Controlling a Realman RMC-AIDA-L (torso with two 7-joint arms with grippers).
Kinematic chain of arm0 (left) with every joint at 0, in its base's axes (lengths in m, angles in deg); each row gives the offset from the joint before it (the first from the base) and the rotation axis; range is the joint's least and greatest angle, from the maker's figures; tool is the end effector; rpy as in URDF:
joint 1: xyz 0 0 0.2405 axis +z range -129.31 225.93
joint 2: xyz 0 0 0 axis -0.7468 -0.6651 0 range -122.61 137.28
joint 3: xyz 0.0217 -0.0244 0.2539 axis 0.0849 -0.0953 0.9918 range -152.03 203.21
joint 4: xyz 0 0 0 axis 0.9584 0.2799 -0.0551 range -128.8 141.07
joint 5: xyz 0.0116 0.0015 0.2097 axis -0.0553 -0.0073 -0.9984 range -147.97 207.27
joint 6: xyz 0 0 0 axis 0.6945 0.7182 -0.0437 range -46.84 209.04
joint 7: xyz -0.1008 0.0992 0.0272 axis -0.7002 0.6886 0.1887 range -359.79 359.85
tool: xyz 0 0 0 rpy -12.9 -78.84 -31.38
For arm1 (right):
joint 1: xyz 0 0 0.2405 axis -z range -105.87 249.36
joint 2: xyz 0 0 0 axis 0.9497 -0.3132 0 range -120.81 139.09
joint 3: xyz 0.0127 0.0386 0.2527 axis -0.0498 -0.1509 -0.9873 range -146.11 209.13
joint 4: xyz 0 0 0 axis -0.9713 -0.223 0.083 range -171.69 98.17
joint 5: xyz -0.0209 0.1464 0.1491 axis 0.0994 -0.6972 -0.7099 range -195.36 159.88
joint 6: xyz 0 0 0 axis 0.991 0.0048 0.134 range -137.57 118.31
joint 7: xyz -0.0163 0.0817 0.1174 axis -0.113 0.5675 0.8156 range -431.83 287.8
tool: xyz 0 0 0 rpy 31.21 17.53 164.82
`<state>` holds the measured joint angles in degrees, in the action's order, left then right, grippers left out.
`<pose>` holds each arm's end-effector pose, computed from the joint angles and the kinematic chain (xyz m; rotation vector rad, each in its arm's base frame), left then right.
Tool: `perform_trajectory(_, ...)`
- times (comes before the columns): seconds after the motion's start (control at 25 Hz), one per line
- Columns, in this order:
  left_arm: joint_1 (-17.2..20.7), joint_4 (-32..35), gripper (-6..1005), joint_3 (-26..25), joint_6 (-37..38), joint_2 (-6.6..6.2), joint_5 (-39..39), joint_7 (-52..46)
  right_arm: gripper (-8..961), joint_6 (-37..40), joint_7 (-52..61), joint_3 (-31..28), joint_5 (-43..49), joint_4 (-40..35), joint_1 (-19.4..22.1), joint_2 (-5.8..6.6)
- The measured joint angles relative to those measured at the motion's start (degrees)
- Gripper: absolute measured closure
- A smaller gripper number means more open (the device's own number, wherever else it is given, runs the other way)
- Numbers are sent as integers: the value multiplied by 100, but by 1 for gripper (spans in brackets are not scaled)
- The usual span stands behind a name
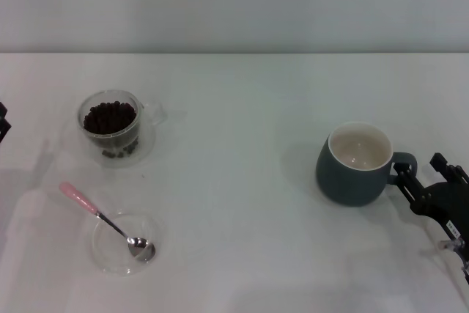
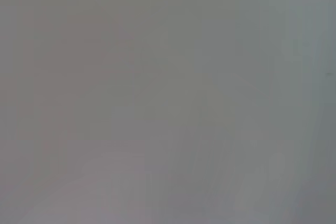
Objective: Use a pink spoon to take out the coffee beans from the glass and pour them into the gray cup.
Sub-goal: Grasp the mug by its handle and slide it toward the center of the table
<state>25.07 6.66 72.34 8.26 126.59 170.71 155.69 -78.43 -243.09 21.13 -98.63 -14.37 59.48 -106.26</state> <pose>-0.3574 0.3047 0.0029 -1.5681 -0.6780 -0.7880 0.3612 0.2340 -0.0543 -1.6303 0.8509 0.6865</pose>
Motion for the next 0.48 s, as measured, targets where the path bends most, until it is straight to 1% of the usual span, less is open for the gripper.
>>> perform_trajectory(0.2,23,0,105,0,2,0,0,0,198,1,5,0,36,-8,-84,0)
perform_trajectory(0.4,38,0,105,0,-17,0,0,0,445,162,15,0,36,-9,-163,7)
perform_trajectory(0.48,44,0,105,0,-18,0,0,0,523,261,16,1,31,-7,-189,8)
